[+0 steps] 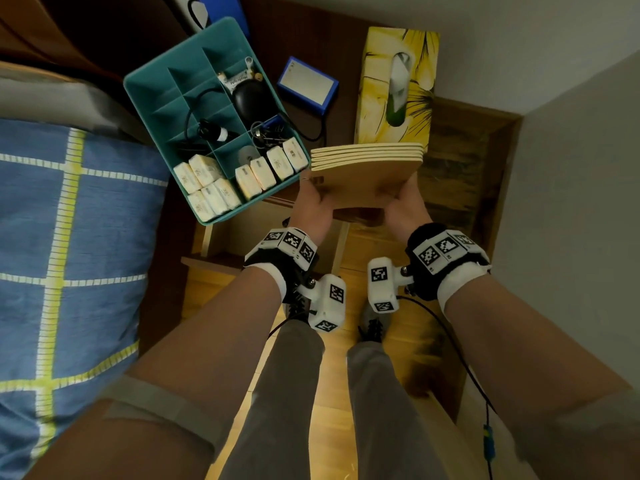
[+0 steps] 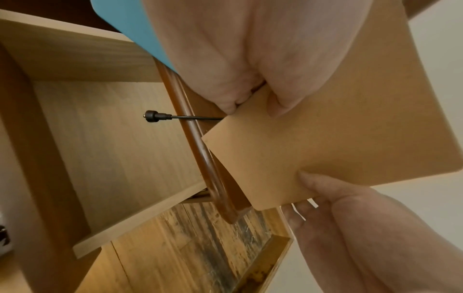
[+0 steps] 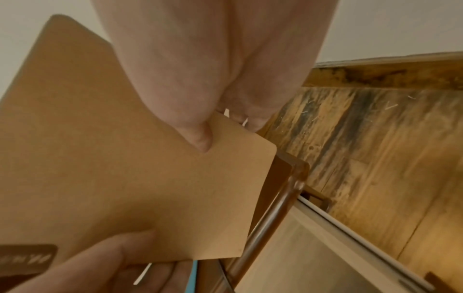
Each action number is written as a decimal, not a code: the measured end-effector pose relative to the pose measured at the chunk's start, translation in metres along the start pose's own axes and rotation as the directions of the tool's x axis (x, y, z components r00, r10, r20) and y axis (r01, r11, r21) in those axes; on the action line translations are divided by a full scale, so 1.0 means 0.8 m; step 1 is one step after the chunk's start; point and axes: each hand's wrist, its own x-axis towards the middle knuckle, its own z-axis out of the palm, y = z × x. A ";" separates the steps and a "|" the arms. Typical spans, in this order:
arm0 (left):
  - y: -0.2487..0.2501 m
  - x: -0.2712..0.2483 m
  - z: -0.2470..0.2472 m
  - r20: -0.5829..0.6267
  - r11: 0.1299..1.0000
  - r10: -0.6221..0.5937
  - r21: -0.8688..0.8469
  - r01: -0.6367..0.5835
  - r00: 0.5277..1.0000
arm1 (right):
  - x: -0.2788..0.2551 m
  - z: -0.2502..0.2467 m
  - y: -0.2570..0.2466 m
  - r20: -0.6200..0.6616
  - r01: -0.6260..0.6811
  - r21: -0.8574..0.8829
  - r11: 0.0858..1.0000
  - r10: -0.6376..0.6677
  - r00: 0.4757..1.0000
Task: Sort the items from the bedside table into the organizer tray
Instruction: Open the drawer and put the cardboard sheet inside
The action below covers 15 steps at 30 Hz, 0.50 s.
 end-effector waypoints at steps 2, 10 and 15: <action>0.001 -0.006 0.002 -0.008 1.000 0.005 -0.010 -0.005 1.000 | -0.002 -0.003 -0.001 0.003 0.018 -0.020 1.000 -0.018 1.000; -0.013 -0.056 -0.032 -0.073 0.982 -0.181 0.046 0.185 0.981 | -0.067 0.004 0.021 0.259 -0.022 -0.259 0.966 0.091 0.962; -0.073 -0.120 -0.078 -0.156 0.871 -0.401 0.241 0.428 0.903 | -0.108 0.060 0.043 0.431 -0.113 -0.389 0.914 0.289 0.855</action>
